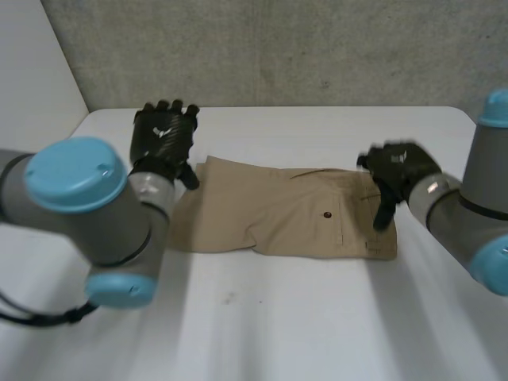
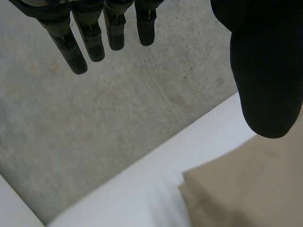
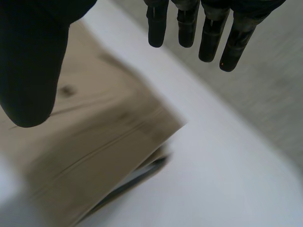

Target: Fold the shorts.

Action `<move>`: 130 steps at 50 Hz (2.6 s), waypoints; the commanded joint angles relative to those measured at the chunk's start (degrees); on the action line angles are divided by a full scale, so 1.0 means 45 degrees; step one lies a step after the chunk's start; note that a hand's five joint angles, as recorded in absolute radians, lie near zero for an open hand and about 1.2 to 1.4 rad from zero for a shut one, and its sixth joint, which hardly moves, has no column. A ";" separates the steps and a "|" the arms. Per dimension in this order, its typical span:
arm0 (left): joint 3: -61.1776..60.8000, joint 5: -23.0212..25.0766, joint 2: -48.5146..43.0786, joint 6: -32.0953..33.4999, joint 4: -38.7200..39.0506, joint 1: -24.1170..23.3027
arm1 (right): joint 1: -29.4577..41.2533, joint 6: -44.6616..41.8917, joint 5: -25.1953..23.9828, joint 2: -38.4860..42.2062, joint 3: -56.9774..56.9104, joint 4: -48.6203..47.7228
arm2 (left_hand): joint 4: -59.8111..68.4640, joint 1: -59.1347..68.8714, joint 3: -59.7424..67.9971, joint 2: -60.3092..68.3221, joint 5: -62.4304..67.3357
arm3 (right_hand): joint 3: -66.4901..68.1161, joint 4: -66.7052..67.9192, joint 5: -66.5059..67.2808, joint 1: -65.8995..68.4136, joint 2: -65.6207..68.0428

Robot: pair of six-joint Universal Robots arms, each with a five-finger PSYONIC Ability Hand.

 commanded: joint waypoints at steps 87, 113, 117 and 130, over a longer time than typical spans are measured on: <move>0.5107 0.1773 -0.4010 -0.1386 -0.3063 -0.2139 | 0.0444 0.4165 -0.3574 0.2122 -0.1197 -0.1400 | 0.0371 0.0473 0.0238 0.0351 0.0168 | -0.0714 -0.0912 -0.1011 -0.0488 -0.0733; 0.3527 0.0777 -0.3601 -0.1835 -0.3905 -0.2452 | 0.0425 0.4067 -0.3593 -0.1000 -0.1042 -0.0871 | 0.0483 0.0584 0.0349 0.0463 0.0280 | -0.0714 -0.0912 -0.1011 -0.0488 -0.0733; 0.3234 0.0777 -0.3621 -0.1835 -0.4217 -0.2471 | 0.0405 0.4047 -0.3554 -0.1216 -0.1061 -0.0929 | 0.1415 0.1517 0.1282 0.1395 0.1212 | -0.0714 -0.0912 -0.1011 -0.0488 -0.0733; 0.1809 -0.1390 -0.2431 -0.1816 -0.4960 -0.2510 | 0.0288 0.3695 -0.3554 0.1438 -0.1764 -0.0773 | 0.3997 0.4098 0.3863 0.3977 0.3794 | -0.0714 -0.0912 -0.1011 -0.0488 -0.0733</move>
